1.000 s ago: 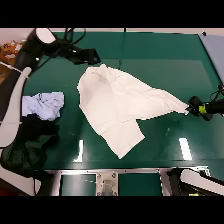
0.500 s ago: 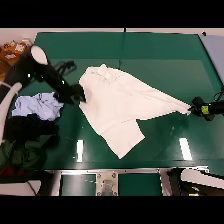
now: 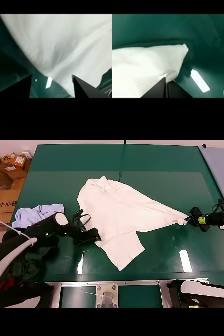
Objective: Fold the shirts.
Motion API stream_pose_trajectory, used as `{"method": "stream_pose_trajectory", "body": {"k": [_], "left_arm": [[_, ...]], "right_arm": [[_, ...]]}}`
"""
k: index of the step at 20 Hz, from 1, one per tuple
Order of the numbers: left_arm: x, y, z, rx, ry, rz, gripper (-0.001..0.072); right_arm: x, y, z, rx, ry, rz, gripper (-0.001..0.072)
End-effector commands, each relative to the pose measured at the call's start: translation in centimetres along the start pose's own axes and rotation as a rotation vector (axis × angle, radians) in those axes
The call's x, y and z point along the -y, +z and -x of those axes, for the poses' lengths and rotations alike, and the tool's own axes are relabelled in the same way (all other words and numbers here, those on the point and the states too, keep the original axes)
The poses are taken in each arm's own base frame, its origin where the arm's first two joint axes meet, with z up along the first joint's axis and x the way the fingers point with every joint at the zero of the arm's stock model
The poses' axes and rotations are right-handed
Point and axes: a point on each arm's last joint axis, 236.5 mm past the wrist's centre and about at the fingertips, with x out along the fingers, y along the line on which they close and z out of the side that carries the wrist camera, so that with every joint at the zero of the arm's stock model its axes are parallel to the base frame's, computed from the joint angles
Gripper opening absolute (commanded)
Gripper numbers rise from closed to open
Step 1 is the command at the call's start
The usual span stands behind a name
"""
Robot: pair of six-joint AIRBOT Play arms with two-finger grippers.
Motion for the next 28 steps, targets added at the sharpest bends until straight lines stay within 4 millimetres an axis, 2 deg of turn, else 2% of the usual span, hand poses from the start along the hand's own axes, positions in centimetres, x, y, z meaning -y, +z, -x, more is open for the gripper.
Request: {"method": "stream_pose_trajectory", "body": {"k": [1, 3, 4, 6, 7, 9, 10, 11, 13, 15, 16, 18, 19, 21, 22, 23, 24, 25, 26, 28], "left_arm": [[0.3, 2.1, -1.9, 0.126, -0.040, 0.040, 0.0566], [1.6, 1.5, -2.0, 0.099, -0.093, 0.001, 0.0112], [2.1, 1.1, -1.9, 0.084, -0.116, -0.024, 0.0026], [2.3, 0.3, -1.5, 0.042, -0.120, -0.073, 0.0025], [2.1, 0.4, -0.6, 0.028, -0.105, -0.112, 0.0024], [1.8, 1.8, 3.4, 0.040, -0.045, -0.188, 0.0025], [2.1, 3.3, 6.2, 0.085, -0.012, -0.232, 0.0025], [3.0, 5.1, 9.9, 0.165, 0.016, -0.294, 0.0025], [6.4, 8.2, 19.0, 0.360, 0.050, -0.440, 0.0024], [11.4, 8.9, 29.2, 0.580, 0.058, -0.598, 0.0025], [14.0, 8.3, 34.0, 0.689, 0.053, -0.659, 0.0025], [18.7, 6.3, 43.2, 0.909, 0.053, -0.770, 0.0025], [20.8, 4.6, 47.7, 1.030, 0.042, -0.819, 0.0025], [23.7, 0.8, 55.1, 1.247, 0.033, -0.889, 0.0025], [24.4, -1.0, 57.6, 1.324, 0.031, -0.911, 0.0025], [24.9, -2.3, 59.0, 1.371, 0.021, -0.929, 0.0025], [25.1, -3.4, 59.8, 1.396, 0.015, -0.940, 0.0025], [24.9, -4.0, 59.8, 1.391, 0.017, -0.942, 0.0025], [24.6, -3.8, 59.2, 1.367, 0.025, -0.938, 0.0025], [23.6, -2.5, 57.0, 1.287, 0.052, -0.926, 0.0025]], "right_arm": [[-0.2, 0.1, -0.1, 0.001, 0.012, 0.011, 0.0014], [-0.2, 0.1, -0.1, 0.005, 0.012, 0.011, 0.0014], [-0.2, 0.1, -0.1, 0.004, 0.012, 0.011, 0.0014], [-0.2, -0.1, -0.1, -0.004, 0.013, 0.011, 0.0013], [-0.3, -0.4, -0.1, -0.018, 0.015, 0.011, 0.0014], [-1.3, -2.1, 0.2, -0.091, 0.057, 0.001, 0.0013], [-2.4, -3.4, 0.5, -0.141, 0.102, 0.005, 0.0013], [-4.1, -4.6, 1.3, -0.188, 0.167, 0.015, 0.0013], [-8.3, -6.2, 4.2, -0.232, 0.322, 0.038, 0.0013], [-14.3, -6.9, 9.9, -0.191, 0.543, 0.096, 0.0014], [-17.5, -7.1, 13.9, -0.144, 0.661, 0.140, 0.0014], [-22.6, -6.8, 22.4, 0.008, 0.829, 0.231, 0.0014], [-24.2, -6.4, 26.3, 0.097, 0.873, 0.268, 0.0014], [-26.2, -5.5, 34.1, 0.299, 0.917, 0.315, 0.0014], [-27.0, -5.2, 37.8, 0.402, 0.937, 0.328, 0.0015], [-27.6, -5.4, 41.2, 0.489, 0.956, 0.340, 0.0015], [-28.0, -5.9, 43.9, 0.555, 0.967, 0.354, 0.0014], [-28.5, -6.5, 46.0, 0.621, 0.966, 0.378, 0.0014], [-28.8, -6.9, 47.2, 0.660, 0.965, 0.387, 0.0015], [-29.1, -7.4, 47.9, 0.673, 0.967, 0.392, 0.0014]]}}
